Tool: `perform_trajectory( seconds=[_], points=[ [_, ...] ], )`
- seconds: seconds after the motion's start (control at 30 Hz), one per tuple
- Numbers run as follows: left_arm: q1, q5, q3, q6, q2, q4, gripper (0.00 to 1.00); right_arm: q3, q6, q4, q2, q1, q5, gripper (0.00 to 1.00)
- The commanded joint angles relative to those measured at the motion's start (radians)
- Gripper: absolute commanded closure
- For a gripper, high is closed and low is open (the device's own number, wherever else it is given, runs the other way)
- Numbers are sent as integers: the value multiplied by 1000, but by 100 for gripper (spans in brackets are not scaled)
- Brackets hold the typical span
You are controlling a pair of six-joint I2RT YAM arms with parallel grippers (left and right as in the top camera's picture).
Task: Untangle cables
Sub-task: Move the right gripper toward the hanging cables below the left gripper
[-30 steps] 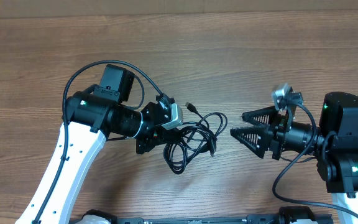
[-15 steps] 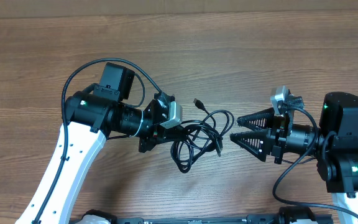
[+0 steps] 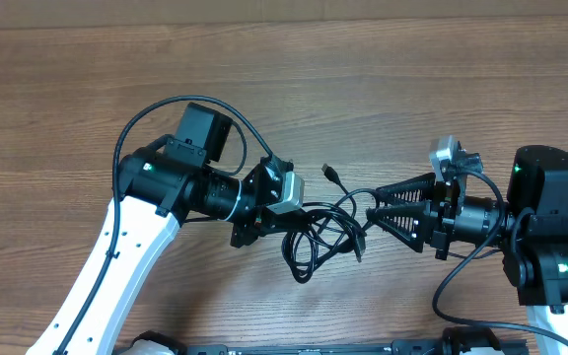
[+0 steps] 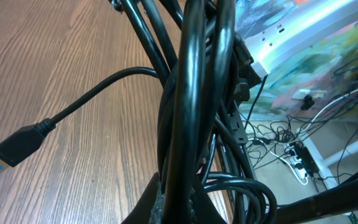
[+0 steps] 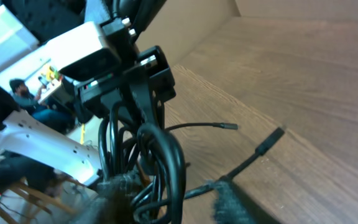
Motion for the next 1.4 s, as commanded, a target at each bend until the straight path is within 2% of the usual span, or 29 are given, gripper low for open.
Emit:
perform_trajectory(
  seconds=[0.0,0.07,0.1,0.23,0.33,0.53,0.83,0.97,1.2,1.23,1.3,1.37],
  points=[
    [-13,48,20,10,-8,7,96,27,-7,5,-2,-3,-12,76],
    [-13,48,20,10,-8,6,96,27,-7,5,-2,-3,-12,94],
    [-13,48,20,10,-8,7,96,27,-6,5,-2,-3,-9,96],
    [-13,-3,20,2,-8,6,95,27,-2,5,-2,-3,16,96],
    [-13,-100,20,-67,-8,7,96,27,47,9,-2,-4,91,96],
    [-13,-342,20,-253,-8,7,96,27,256,105,-2,-4,257,96],
    [-13,-558,20,-402,-8,7,96,27,567,162,-3,-4,537,96],
    [-13,-606,20,-439,-8,7,96,27,710,159,-3,-5,682,96],
    [-13,-544,20,-433,-8,24,96,27,708,134,-2,-5,744,96],
    [-13,-533,20,-433,-8,29,96,27,707,134,-2,-5,743,94],
    [-13,-493,20,-414,-8,39,96,27,568,133,-2,-5,657,83],
    [-13,-469,20,-389,-8,43,96,27,420,124,-2,-5,568,64]
  ],
)
